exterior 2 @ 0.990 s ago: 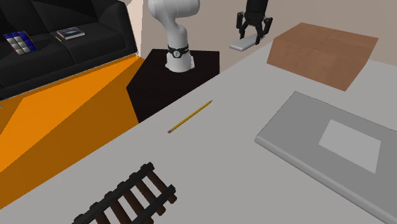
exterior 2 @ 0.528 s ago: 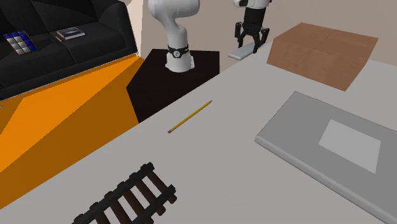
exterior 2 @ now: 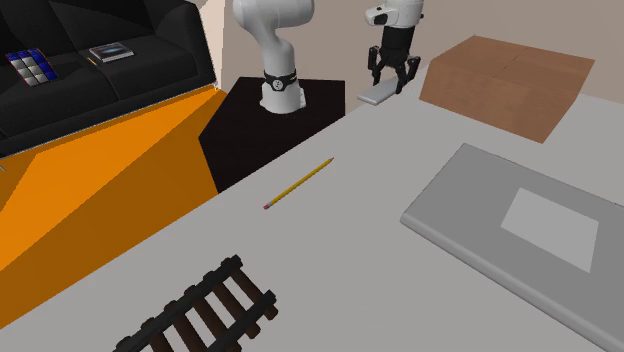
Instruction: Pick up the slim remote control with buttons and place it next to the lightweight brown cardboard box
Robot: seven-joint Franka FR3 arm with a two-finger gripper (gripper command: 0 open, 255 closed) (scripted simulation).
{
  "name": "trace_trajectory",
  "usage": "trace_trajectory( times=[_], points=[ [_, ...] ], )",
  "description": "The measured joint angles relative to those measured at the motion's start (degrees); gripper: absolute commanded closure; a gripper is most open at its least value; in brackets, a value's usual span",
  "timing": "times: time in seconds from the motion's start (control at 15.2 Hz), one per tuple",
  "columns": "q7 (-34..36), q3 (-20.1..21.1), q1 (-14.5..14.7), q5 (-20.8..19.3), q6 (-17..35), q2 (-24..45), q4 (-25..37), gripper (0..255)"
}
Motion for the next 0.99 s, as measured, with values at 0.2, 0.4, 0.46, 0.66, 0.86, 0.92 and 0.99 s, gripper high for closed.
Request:
trace_trajectory(
  times=[0.2, 0.4, 0.46, 0.66, 0.86, 0.92, 0.99],
  points=[
    [0.0, 0.0, 0.0, 0.0, 0.1, 0.1, 0.0, 255],
    [0.0, 0.0, 0.0, 0.0, 0.1, 0.1, 0.0, 0],
    [0.0, 0.0, 0.0, 0.0, 0.1, 0.1, 0.0, 0],
    [0.0, 0.0, 0.0, 0.0, 0.1, 0.1, 0.0, 0],
    [-0.7, -1.5, 0.4, 0.2, -4.4, -2.7, 2.0, 0],
    [-1.2, -2.4, 0.5, 0.3, -6.6, -4.1, 2.8, 0],
    [-1.1, -2.6, 0.9, 0.5, -7.8, -4.9, 3.2, 0]
  ],
)
